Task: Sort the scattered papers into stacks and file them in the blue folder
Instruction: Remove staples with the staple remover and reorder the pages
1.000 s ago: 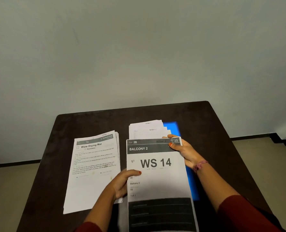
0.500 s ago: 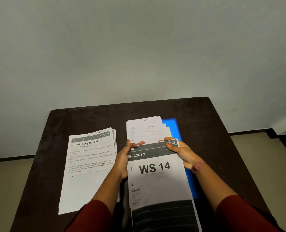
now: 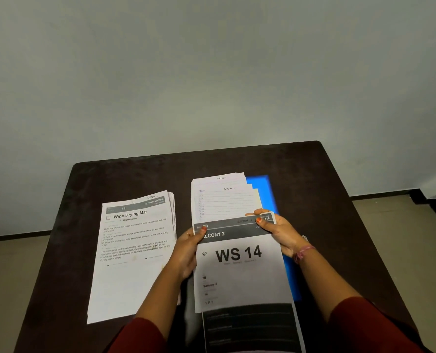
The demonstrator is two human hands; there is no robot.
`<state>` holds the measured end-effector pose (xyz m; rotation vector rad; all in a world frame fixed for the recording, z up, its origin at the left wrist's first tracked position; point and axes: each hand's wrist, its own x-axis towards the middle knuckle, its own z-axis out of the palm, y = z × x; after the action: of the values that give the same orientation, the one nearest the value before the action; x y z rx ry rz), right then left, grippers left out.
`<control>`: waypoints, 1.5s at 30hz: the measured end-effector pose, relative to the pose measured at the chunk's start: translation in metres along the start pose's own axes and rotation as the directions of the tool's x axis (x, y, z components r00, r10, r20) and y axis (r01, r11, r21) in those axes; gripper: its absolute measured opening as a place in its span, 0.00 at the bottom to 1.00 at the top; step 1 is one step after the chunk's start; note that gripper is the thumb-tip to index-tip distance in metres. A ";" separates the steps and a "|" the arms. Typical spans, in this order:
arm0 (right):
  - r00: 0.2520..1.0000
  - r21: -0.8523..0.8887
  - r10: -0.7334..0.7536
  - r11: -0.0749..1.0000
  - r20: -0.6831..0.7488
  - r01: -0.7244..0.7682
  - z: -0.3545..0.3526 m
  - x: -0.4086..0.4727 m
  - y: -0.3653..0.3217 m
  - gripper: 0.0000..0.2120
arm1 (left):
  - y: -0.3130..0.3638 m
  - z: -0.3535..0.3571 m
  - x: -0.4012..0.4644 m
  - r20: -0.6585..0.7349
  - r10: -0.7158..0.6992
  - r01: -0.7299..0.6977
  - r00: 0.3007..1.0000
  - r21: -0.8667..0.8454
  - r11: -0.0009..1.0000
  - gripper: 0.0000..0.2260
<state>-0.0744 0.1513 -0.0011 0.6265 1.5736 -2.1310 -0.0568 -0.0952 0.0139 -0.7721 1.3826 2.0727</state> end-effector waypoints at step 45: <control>0.902 -0.005 0.089 0.995 -0.423 -0.101 -0.060 -0.068 0.008 0.04 | -0.055 0.000 0.011 -0.308 0.253 -0.137 0.917 0.351 0.926 0.10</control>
<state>-0.0085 0.2108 0.0169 1.1965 1.7393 -1.9861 -0.0265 -0.0755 -0.0285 -0.9179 2.0138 1.8344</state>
